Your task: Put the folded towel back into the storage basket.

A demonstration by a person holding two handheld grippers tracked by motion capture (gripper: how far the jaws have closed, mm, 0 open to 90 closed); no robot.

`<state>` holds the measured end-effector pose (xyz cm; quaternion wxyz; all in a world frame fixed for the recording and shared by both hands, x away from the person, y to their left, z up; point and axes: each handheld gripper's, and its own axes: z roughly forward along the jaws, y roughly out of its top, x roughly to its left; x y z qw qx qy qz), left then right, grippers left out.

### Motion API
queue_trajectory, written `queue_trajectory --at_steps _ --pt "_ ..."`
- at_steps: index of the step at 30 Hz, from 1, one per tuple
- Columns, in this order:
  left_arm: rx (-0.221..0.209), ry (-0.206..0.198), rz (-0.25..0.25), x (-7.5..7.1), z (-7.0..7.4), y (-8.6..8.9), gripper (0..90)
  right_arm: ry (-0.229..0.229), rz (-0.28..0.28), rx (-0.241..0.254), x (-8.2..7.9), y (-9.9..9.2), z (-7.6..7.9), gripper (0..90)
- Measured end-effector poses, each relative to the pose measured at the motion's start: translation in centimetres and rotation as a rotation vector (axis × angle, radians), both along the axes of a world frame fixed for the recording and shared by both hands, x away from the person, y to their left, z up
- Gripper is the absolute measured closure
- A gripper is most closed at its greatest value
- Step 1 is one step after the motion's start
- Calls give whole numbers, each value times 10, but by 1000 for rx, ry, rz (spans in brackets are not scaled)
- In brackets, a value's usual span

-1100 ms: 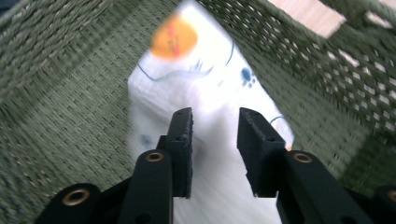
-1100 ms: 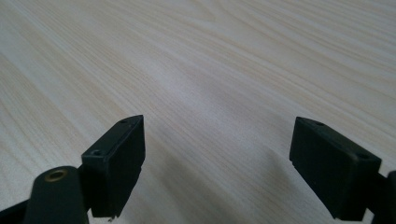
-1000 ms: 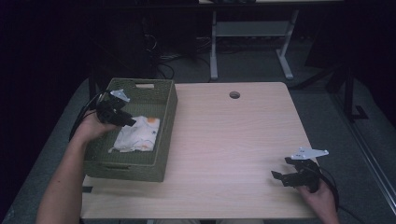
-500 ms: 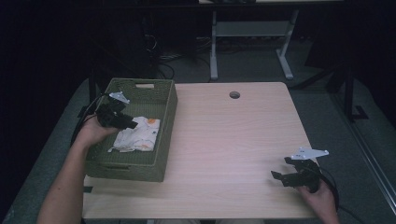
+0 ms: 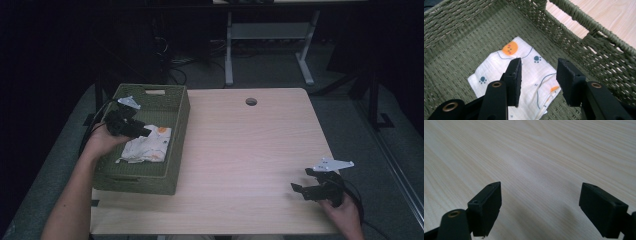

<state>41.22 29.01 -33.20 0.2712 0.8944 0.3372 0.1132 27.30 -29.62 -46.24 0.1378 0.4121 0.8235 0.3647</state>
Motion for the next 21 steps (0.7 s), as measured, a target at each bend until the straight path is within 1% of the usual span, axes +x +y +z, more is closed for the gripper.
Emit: queue_trajectory --at_steps 2,3,6,8,9,10,12,13,16,17,21 --pt "-9 6 8 0 0 -2 533 4 -4 -2 0 0 0 179" --pt "-22 9 16 -1 1 -3 521 1 -2 -2 0 0 0 178" --pt "-20 1 11 -2 3 -4 511 0 -1 -2 0 0 0 178" --pt "-33 1 19 -3 4 -7 506 -1 -1 1 0 0 1 179" --pt "-41 -10 11 -4 5 -10 490 -1 -2 3 0 0 1 178" --pt "-41 -10 11 -4 5 -10 489 -1 -2 3 0 0 1 178" --pt "-54 -13 7 -7 7 -15 487 0 -1 3 0 -1 1 177" --pt "-54 -19 -3 -8 9 -19 477 -2 1 1 0 -1 1 177" --pt "-65 -21 -6 -10 10 -24 476 -2 1 -2 0 0 1 177" --pt "-62 -27 -15 -11 10 -27 474 -2 1 0 0 0 1 177" --pt "-68 -34 -16 -12 11 -31 466 -2 0 3 0 -1 1 177"
